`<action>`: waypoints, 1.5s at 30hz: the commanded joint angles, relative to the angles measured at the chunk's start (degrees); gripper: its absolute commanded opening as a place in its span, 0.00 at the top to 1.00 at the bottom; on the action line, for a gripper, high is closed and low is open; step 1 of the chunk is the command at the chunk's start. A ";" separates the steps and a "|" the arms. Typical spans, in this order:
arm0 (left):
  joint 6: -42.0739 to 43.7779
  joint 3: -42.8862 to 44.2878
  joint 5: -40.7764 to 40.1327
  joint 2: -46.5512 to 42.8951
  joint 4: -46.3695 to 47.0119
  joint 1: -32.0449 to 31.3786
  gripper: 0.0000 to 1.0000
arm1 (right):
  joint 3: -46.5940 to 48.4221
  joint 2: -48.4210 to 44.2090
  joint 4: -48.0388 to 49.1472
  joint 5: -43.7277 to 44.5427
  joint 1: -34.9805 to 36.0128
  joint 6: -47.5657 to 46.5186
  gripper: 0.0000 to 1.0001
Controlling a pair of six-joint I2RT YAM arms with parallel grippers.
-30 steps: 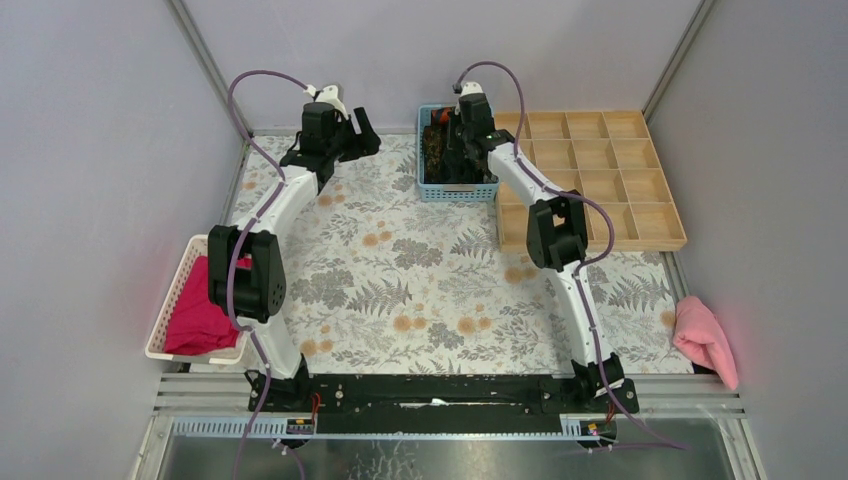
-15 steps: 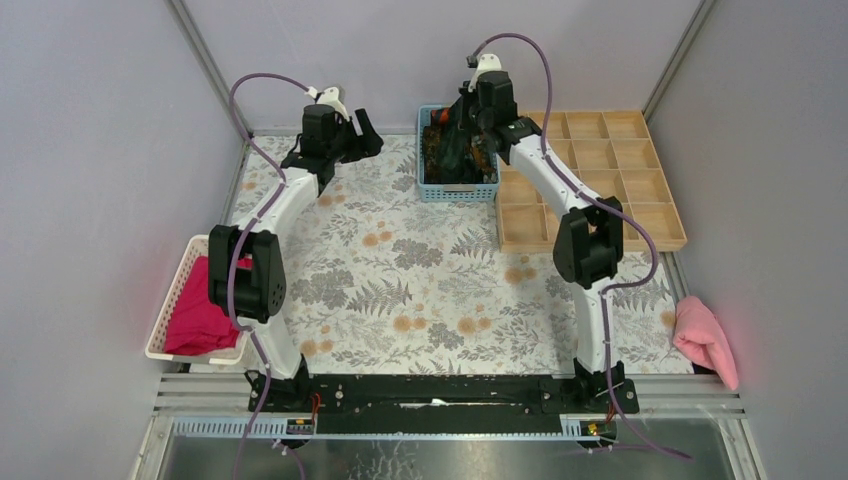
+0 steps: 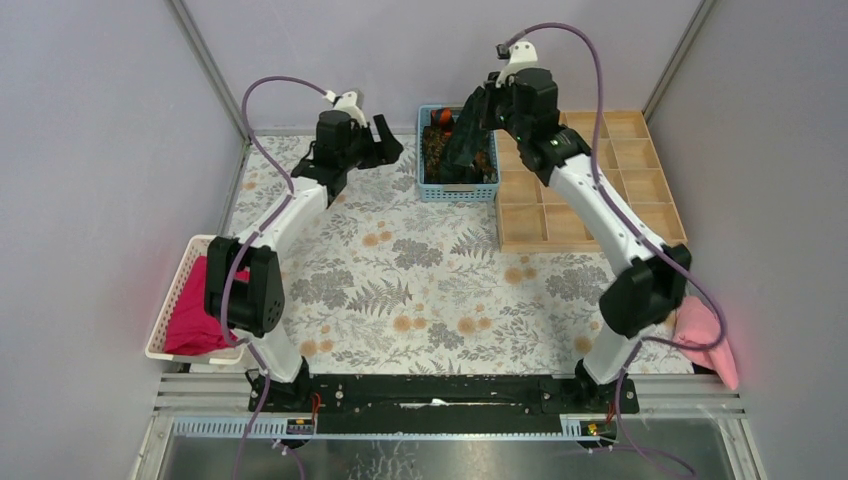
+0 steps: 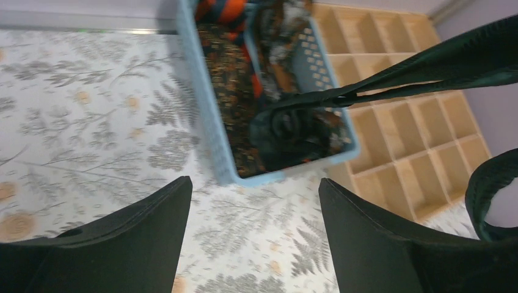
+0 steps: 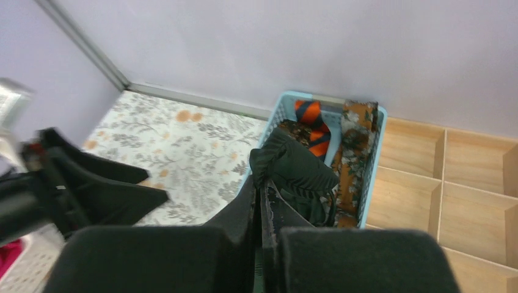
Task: Roll the ties
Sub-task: Pick up the tie from the bin, then place the tie at the center of the board.
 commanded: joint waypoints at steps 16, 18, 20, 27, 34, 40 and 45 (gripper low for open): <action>0.72 -5.02 -6.85 -21.19 -1.24 -13.88 0.15 | -8.65 -39.88 -6.82 1.00 7.53 0.82 1.00; 0.50 -5.22 -7.35 -22.56 -1.35 -15.29 0.15 | -8.00 -42.84 -7.98 0.92 7.57 1.11 1.00; 0.18 -5.28 -7.86 -23.42 -1.27 -17.57 0.15 | -6.96 -45.40 -9.85 1.85 7.59 1.35 1.00; 1.31 -3.02 -13.41 -22.23 -3.15 -26.21 0.15 | -2.67 -49.77 -19.70 5.06 7.59 0.84 1.00; 1.88 -3.42 -15.50 -21.13 -3.38 -32.40 0.15 | -8.37 -56.53 -24.95 10.28 7.53 3.43 1.00; 2.32 -3.80 -17.23 -20.19 -4.00 -35.93 0.15 | -6.96 -56.98 -34.60 13.34 7.57 4.85 1.00; 1.97 -7.15 -18.98 -21.45 -3.92 -36.36 0.15 | -13.20 -52.12 -36.65 7.30 7.53 6.20 1.00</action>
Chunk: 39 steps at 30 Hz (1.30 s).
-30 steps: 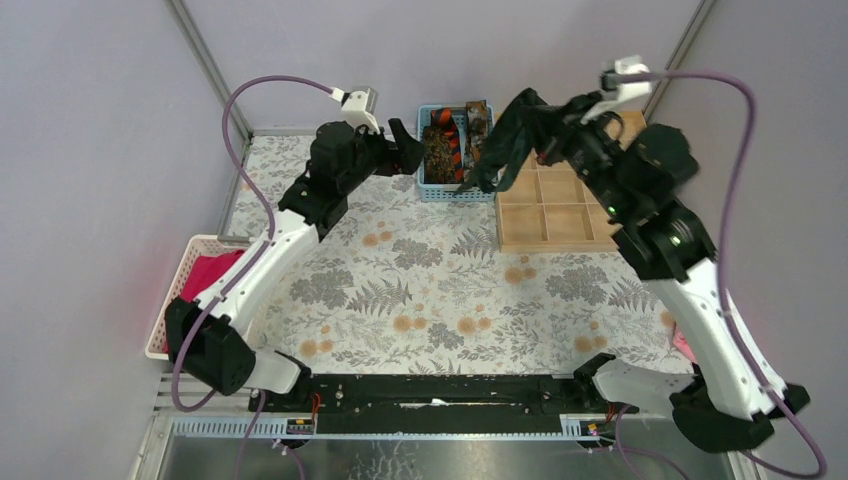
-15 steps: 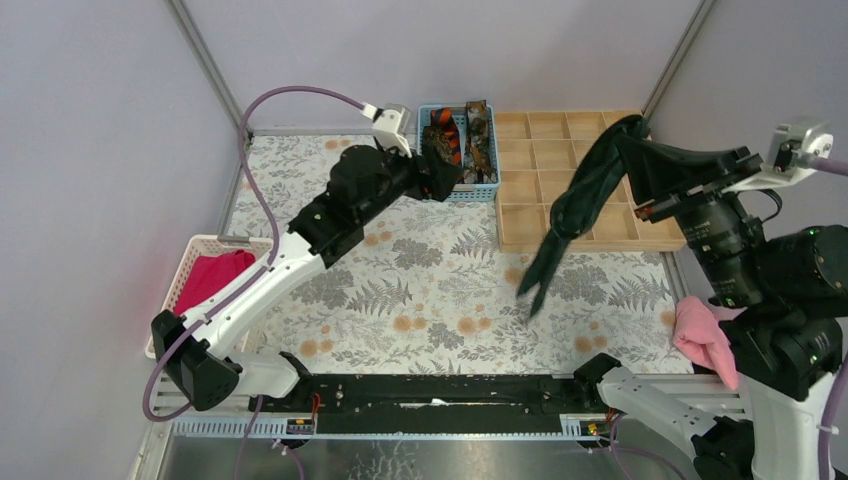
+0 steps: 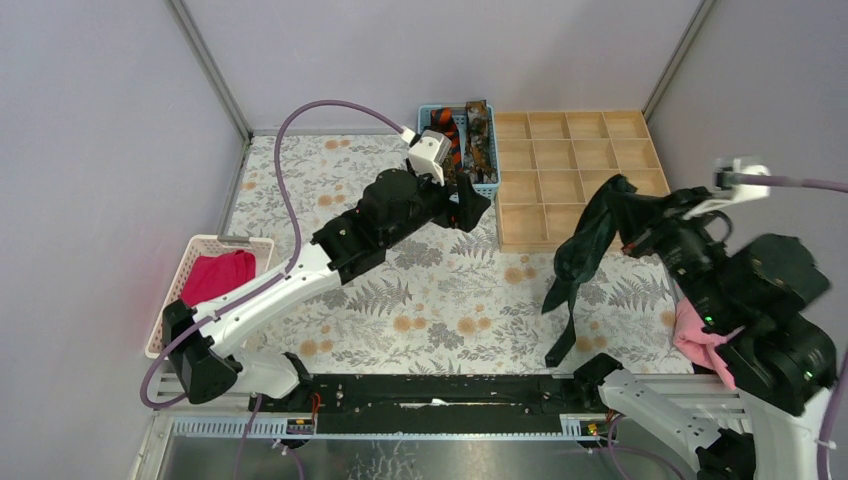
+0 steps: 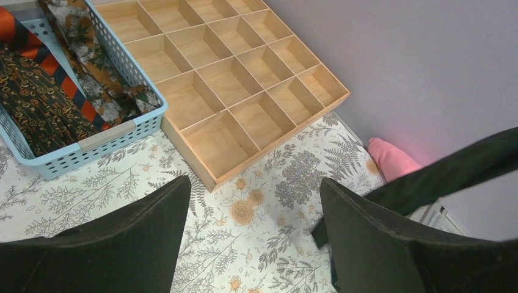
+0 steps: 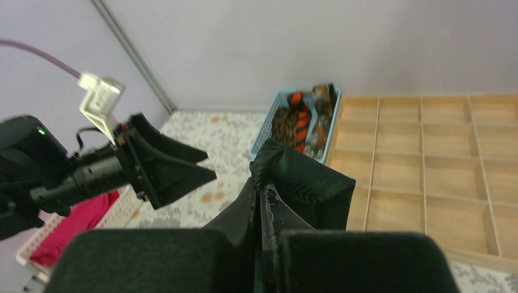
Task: Roll the ties
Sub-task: Place the tie at the center of the board.
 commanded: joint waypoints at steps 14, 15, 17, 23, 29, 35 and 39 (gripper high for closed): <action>0.53 -8.86 -28.11 -12.25 -1.89 -0.37 0.11 | -14.16 28.14 15.07 -20.75 0.32 0.51 1.00; 0.21 -8.77 -30.72 -13.29 -2.55 -0.37 0.11 | -13.67 30.27 15.71 -22.09 0.37 0.44 1.00; -0.60 -8.87 -36.30 -15.43 -3.57 -0.34 0.10 | -12.53 34.15 17.14 -23.63 0.60 0.43 1.00; -1.79 -11.04 -45.42 -20.27 -4.67 -0.32 0.08 | -6.75 46.95 17.23 -27.33 3.42 -1.67 1.00; -2.10 -10.58 -50.20 -19.00 -7.60 -0.30 0.08 | 1.02 59.60 15.14 -31.48 7.78 -3.13 1.00; -1.03 -9.33 -52.48 -17.81 -8.29 -0.25 0.06 | 13.14 73.07 8.91 -38.15 10.82 -4.28 1.00; -1.29 -9.54 -53.41 -18.18 -8.18 -0.15 0.05 | 22.68 82.21 4.51 -39.58 11.77 -4.26 1.00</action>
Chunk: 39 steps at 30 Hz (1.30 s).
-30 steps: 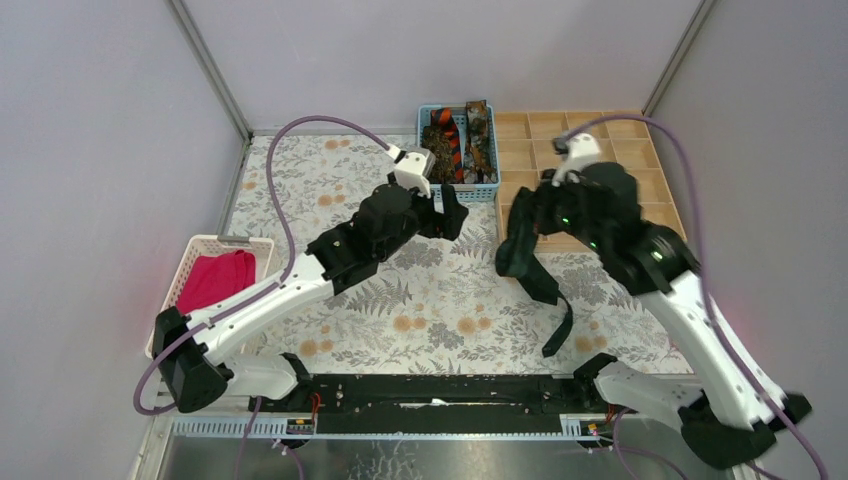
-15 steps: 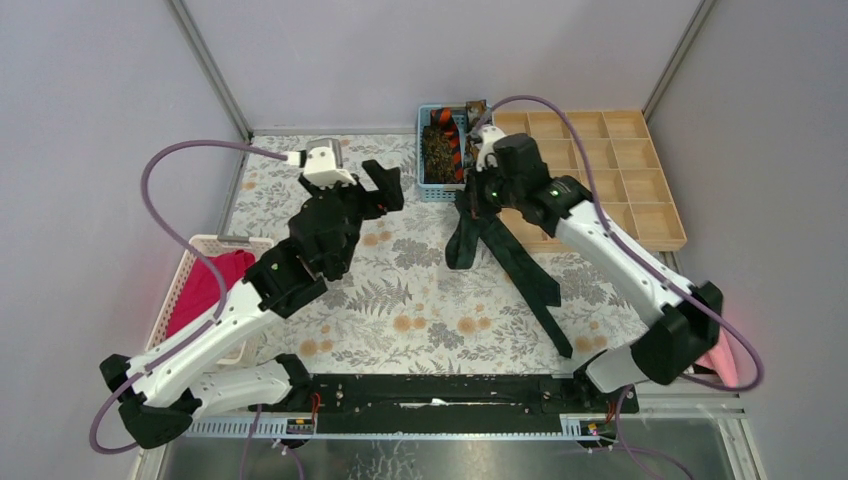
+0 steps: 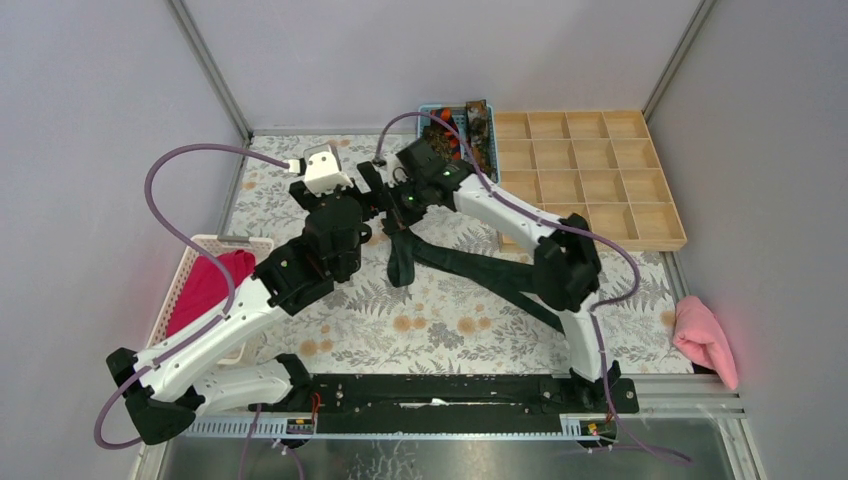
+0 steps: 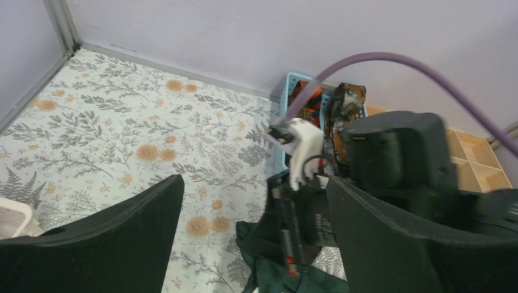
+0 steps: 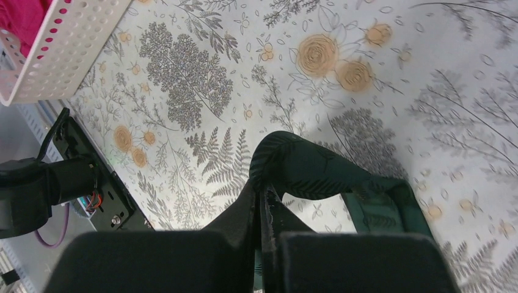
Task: Roll the ties
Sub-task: Place the tie at the center of the board.
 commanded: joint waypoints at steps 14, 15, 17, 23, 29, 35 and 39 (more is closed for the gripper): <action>-1.06 -1.79 -3.19 1.03 0.62 2.40 0.01 | 20.25 19.20 -2.07 -2.91 1.04 0.73 0.25; -1.38 -2.32 -1.83 1.01 0.86 2.93 0.01 | 19.36 18.13 -1.97 -0.20 1.03 0.09 0.24; -1.08 -3.69 1.60 1.18 2.34 4.03 0.04 | 16.47 14.43 -2.31 5.25 0.89 -1.58 0.24; -1.00 -6.22 12.99 5.56 4.58 5.20 0.33 | 0.04 0.09 -0.68 23.32 -0.08 -0.88 0.27; -5.55 -9.96 21.44 9.00 1.39 5.08 0.39 | -17.22 -13.08 1.11 32.98 -1.04 1.83 0.28; -11.57 -16.52 23.67 9.74 -3.83 4.92 0.47 | -33.01 -25.16 4.26 35.92 -4.67 7.61 0.32; -13.89 -18.91 25.82 13.41 -3.94 4.05 0.51 | -39.92 -31.62 6.68 34.62 -5.47 9.15 0.33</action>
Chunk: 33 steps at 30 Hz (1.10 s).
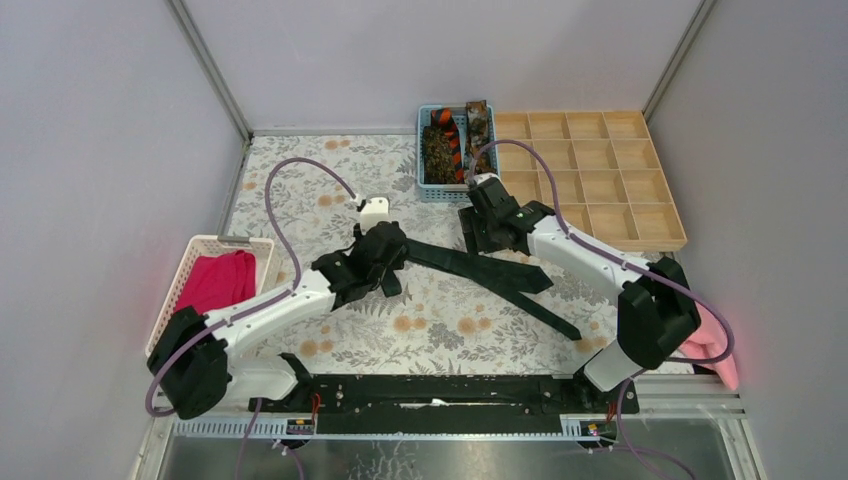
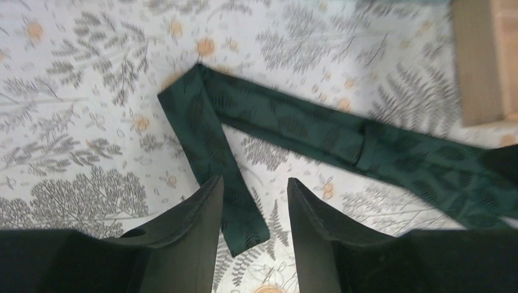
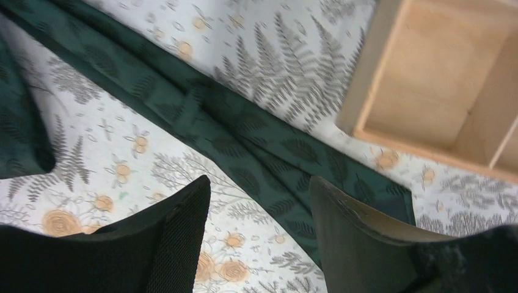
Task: Roll the ties
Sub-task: Place the tie at the center of the board, then flatten out the tie at the center of the board.
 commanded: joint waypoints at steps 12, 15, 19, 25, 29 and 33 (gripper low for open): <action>-5.64 0.00 -2.07 17.27 -5.44 -5.94 0.59 | -10.71 -11.28 3.13 0.31 -0.84 4.99 0.33; -7.07 -0.78 -3.80 18.82 -6.75 -6.29 0.51 | -11.06 -11.34 3.18 0.10 -0.91 4.84 0.33; -7.57 -0.87 -5.62 20.47 -7.66 -6.37 0.41 | -11.26 -11.07 3.60 -0.72 -0.88 4.64 0.33; -8.27 0.13 -5.11 22.93 -8.21 -6.33 0.43 | -11.46 -10.43 4.01 -1.29 -0.93 4.69 0.33; -9.05 0.48 -4.53 24.20 -9.12 -6.29 0.56 | -11.14 -10.10 4.01 -1.07 -0.87 3.99 0.39; -9.40 0.97 -3.41 24.46 -9.59 -6.27 0.71 | -11.02 -9.23 4.03 -0.45 -0.93 3.80 0.50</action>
